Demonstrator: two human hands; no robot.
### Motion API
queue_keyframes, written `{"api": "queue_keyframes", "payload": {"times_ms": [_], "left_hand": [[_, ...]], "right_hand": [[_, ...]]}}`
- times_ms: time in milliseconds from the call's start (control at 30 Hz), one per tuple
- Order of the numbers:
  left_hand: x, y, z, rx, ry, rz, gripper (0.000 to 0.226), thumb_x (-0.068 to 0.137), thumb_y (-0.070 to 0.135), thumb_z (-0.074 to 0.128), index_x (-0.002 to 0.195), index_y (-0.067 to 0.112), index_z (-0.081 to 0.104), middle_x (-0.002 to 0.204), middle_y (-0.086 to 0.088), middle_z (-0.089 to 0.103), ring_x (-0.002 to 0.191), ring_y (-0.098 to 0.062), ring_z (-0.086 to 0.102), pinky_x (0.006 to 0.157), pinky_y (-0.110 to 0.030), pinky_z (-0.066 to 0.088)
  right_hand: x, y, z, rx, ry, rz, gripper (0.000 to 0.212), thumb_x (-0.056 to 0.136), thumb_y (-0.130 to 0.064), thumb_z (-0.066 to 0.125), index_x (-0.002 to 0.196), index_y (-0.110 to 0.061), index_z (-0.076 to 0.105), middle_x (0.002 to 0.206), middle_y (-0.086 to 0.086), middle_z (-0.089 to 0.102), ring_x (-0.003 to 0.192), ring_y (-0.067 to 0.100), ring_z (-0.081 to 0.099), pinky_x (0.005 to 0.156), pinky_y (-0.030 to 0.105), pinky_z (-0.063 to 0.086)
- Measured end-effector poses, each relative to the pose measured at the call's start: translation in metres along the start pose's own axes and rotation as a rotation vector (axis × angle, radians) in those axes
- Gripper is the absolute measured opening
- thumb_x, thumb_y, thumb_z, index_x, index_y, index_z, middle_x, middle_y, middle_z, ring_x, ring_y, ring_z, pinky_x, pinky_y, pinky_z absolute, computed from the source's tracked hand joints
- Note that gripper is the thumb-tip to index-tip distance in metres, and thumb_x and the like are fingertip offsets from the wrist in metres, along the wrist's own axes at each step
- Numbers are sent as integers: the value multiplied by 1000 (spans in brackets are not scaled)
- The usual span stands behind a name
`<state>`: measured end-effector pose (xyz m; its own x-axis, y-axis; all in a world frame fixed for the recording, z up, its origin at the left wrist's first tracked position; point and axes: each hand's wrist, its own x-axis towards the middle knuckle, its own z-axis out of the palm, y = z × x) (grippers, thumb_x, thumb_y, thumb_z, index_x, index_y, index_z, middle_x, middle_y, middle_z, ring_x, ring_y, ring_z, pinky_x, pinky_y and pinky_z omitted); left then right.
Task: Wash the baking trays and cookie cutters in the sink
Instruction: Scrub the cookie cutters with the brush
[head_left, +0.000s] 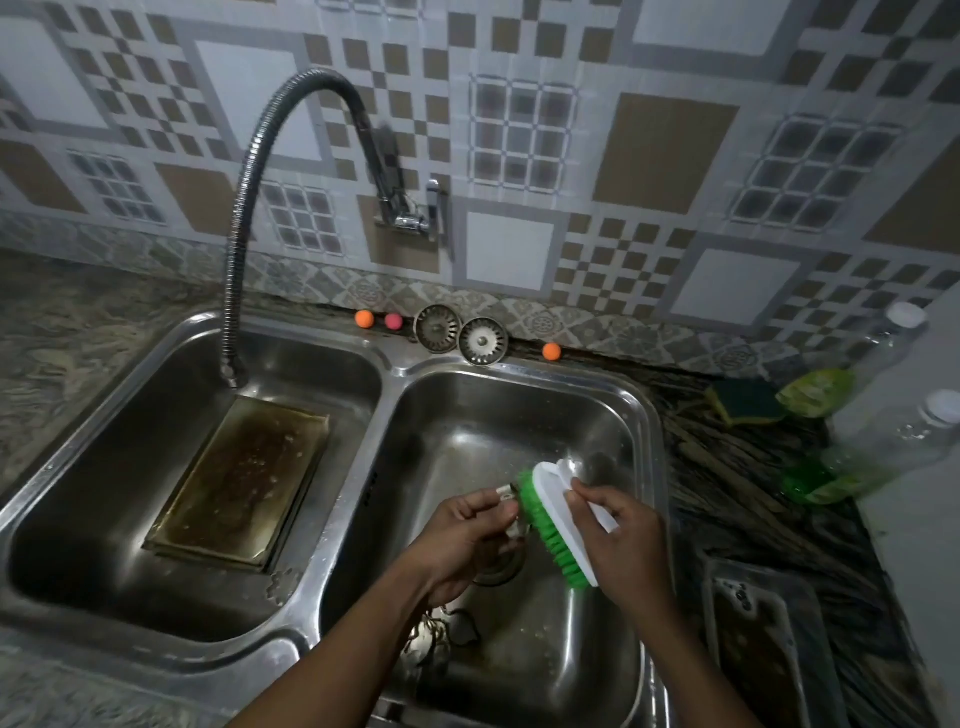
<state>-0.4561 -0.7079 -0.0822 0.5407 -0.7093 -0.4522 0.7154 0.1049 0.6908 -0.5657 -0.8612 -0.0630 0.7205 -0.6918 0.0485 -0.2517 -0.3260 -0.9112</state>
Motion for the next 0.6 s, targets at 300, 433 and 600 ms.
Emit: {"api": "queue_keyframes", "payload": {"times_ms": [300,433,600], "left_hand": [[-28,100,-98,586,474,370,52,70,0,84,118,12,67,113,-12,70,90,-19,69,87,-41,59],[-48,105,-167,1179,686,233,59,70,17,88,124,15,66,116,-1,69,99,-17,66,93,-26,48],[-48,72,-223,1414,627,-80,49,78,19,79,124,12,64,114,-9,71,105,-25,67,84,-22,46]], "right_hand": [[-9,-11,31,49,-52,27,19,86,-18,71,105,-19,74,103,-12,69,92,-13,58,77,9,44],[-8,-18,59,43,-113,51,22,88,-18,69,110,-21,72,110,-10,67,97,1,60,81,21,50],[-13,-10,80,30,-176,61,22,88,-16,68,107,-26,71,109,-15,68,103,3,62,85,28,50]]}}
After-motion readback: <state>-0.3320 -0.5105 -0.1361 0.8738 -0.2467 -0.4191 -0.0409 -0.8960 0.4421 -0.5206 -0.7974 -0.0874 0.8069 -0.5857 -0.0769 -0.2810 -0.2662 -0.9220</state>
